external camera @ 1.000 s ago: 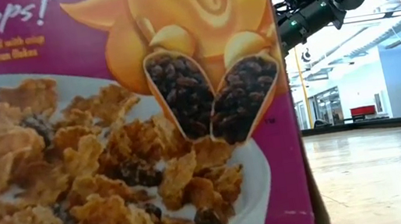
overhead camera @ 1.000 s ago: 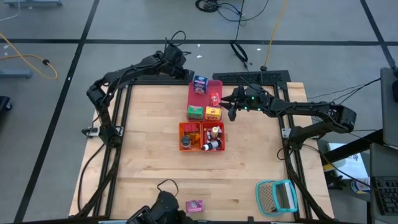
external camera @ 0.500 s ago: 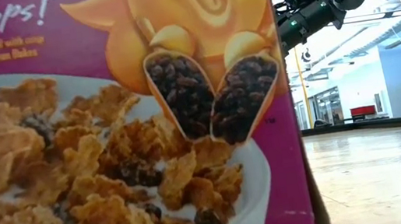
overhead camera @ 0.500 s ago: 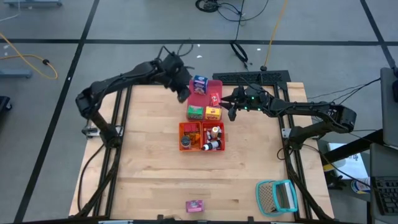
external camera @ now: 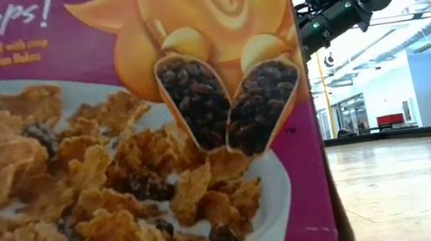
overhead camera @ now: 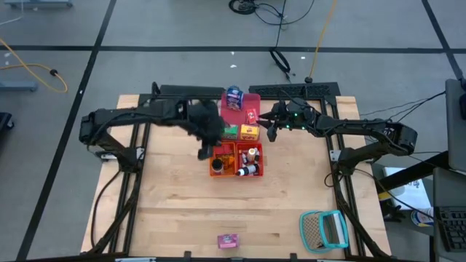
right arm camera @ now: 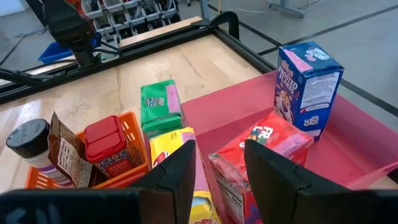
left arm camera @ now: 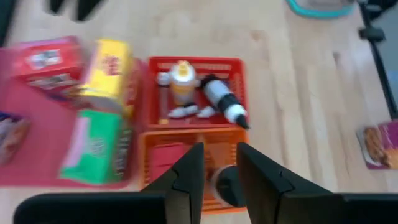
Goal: Pick & Place Kitchen Items
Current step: Put the pink raisin bran box into the pink bin
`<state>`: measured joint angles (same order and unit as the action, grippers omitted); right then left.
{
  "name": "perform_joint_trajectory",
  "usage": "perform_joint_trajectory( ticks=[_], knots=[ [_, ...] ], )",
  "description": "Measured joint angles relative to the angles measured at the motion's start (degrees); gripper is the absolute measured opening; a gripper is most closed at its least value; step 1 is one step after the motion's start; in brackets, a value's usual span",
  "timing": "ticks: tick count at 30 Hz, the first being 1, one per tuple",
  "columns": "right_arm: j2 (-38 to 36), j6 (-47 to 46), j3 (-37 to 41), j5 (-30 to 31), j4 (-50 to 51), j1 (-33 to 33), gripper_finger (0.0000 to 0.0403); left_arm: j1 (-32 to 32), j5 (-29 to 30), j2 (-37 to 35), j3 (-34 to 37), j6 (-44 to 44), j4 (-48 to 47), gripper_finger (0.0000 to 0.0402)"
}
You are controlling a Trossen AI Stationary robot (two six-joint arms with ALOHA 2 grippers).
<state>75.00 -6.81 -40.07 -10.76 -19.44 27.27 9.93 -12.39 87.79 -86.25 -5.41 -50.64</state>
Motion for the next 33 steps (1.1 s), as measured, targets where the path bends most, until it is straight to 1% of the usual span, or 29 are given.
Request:
perform_joint_trajectory(
  ticks=[4, 8, 11, 13, 17, 23, 28, 33],
  knots=[
    [0.00, 0.00, 0.00, -0.02, 1.12, 0.00, 0.0132, -5.45, 2.10, -1.58, 3.61, 1.01, 1.20, 0.0093],
    [0.00, 0.00, 0.00, -0.02, 1.66, 0.00, 0.0132, -10.03, 5.02, -5.09, 9.97, 5.66, 5.77, 0.0093],
    [0.00, 0.00, 0.00, -0.02, 1.51, 0.00, 0.0132, -14.09, 5.10, -8.16, 15.63, 7.27, 13.17, 0.0093],
    [0.00, -0.02, 0.00, -0.02, 1.27, 0.00, 0.0132, -16.96, 4.76, -9.82, 19.74, 9.95, 16.01, 0.0093],
    [0.00, -0.02, 0.00, -0.02, 0.86, 0.00, 0.0132, -23.07, 5.09, -10.74, 25.72, 12.98, 24.14, 0.0093],
    [0.00, -1.64, 0.00, -0.02, 0.42, 0.00, 0.0132, -31.46, 4.99, -10.11, 30.13, 17.23, 32.77, 0.0093],
    [0.00, -2.07, 0.00, 0.03, 0.42, 0.00, 0.0132, -36.69, 5.43, -10.08, 33.04, 16.44, 41.67, 0.0093],
    [0.00, -2.99, 0.00, 0.07, 0.42, 0.00, 0.0132, -40.54, 11.35, -10.08, 35.65, 18.22, 46.10, 0.0093]
  ],
)
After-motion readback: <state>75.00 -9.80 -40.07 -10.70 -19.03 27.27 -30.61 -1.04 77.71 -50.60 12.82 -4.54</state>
